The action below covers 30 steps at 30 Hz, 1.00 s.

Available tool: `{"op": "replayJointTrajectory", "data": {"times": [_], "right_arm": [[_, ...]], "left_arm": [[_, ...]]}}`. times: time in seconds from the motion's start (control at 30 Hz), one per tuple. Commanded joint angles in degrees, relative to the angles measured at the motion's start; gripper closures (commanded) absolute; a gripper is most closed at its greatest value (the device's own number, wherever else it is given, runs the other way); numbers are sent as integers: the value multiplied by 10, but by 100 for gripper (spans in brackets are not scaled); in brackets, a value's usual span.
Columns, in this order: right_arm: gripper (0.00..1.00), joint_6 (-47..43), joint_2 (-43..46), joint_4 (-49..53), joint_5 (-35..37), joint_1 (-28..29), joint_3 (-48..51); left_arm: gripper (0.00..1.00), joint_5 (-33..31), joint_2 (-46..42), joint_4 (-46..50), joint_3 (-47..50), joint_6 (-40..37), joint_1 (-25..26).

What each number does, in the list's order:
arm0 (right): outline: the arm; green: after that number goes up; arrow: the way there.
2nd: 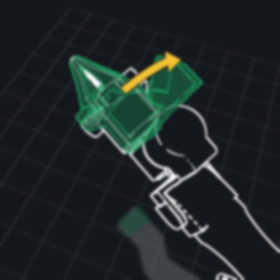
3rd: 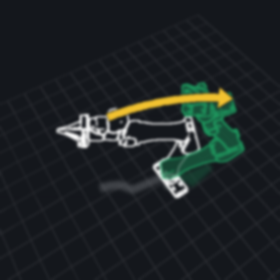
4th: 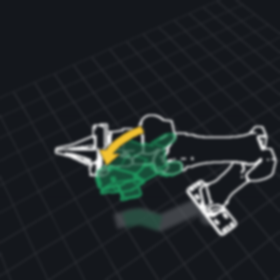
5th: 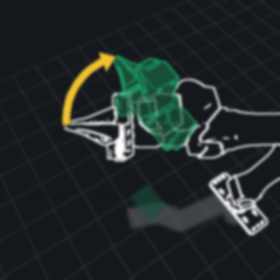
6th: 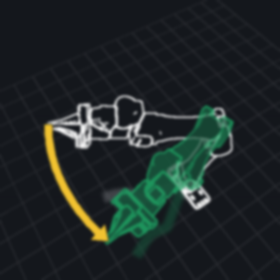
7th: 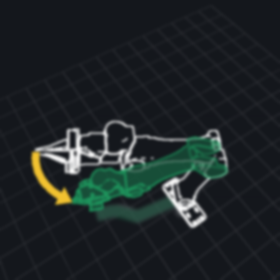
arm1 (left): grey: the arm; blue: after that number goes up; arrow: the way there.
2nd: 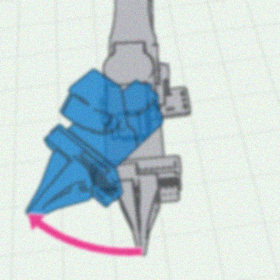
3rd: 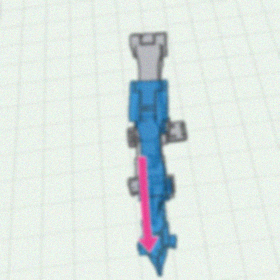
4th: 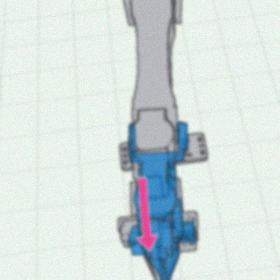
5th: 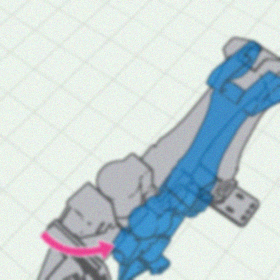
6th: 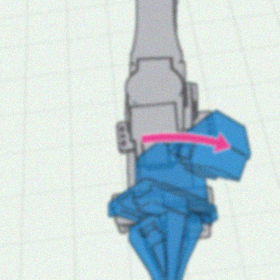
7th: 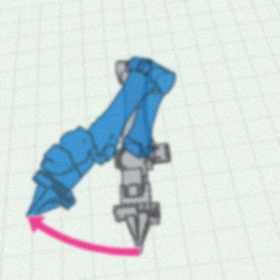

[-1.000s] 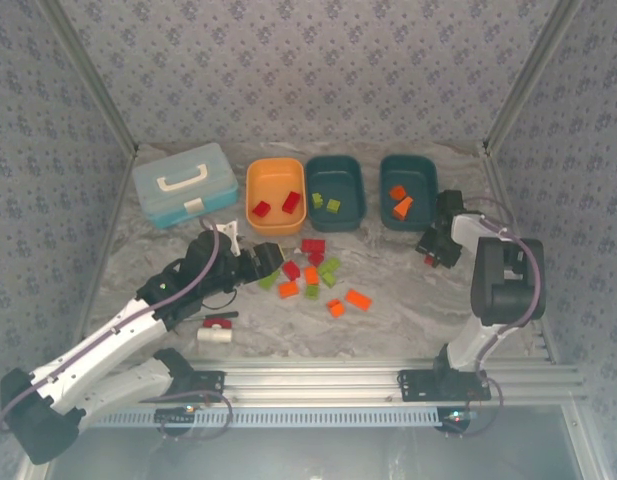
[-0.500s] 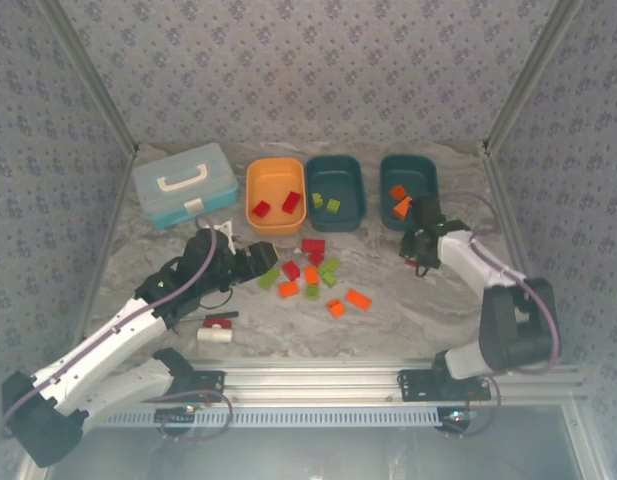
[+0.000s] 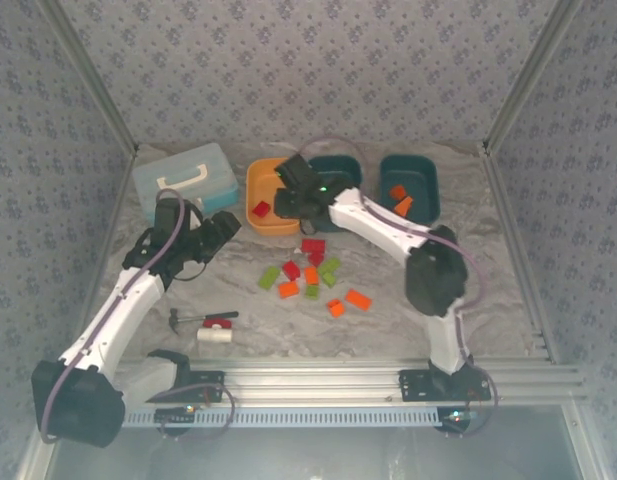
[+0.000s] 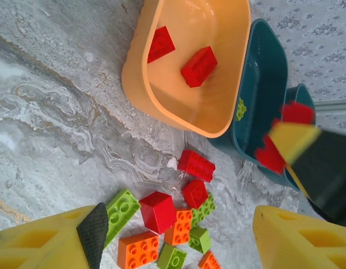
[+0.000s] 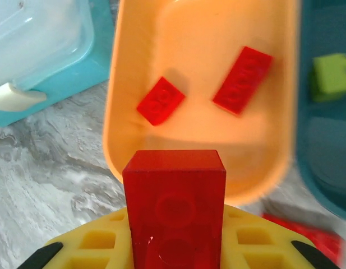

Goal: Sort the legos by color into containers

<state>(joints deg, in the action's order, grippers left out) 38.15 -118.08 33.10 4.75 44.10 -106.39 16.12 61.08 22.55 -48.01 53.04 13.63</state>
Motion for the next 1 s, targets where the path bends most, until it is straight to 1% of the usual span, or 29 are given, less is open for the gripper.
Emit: {"op": "replayJointTrajectory", "data": {"times": [0.0, 0.1, 0.17, 0.37, 0.43, 0.5, 0.63, 0.7, 0.83, 0.97], "right_arm": [[76, 6, -101, 84, -22, -1, -106], [76, 12, -172, 111, -29, -1, -186], [76, 13, -199, 114, -27, -5, -212], [73, 22, -239, 117, -46, -16, -234], [71, 24, -246, 117, -49, -17, -235], [66, 25, -251, 119, -54, -20, -236], [48, 25, -250, 121, -55, -22, -238], [43, 20, -245, 126, -53, -22, -244], [41, 7, -207, 134, -33, -17, -250], [43, -13, -129, 143, 7, -9, -232]], "left_arm": [[29, 23, 8, -4, -33, -14, -4], [29, 22, 10, -1, -37, -20, -4], [29, 25, 8, -1, -37, -23, -4], [29, 35, -1, -1, -24, -27, -4], [29, 37, -3, -3, -18, -26, -4], [29, 38, -6, -5, -13, -25, -3], [29, 37, -11, -5, -10, -24, -1], [29, 37, -12, -4, -10, -23, 0], [29, 32, -15, 2, -9, -27, 8], [29, 22, -23, 21, -9, -37, 30]]}}
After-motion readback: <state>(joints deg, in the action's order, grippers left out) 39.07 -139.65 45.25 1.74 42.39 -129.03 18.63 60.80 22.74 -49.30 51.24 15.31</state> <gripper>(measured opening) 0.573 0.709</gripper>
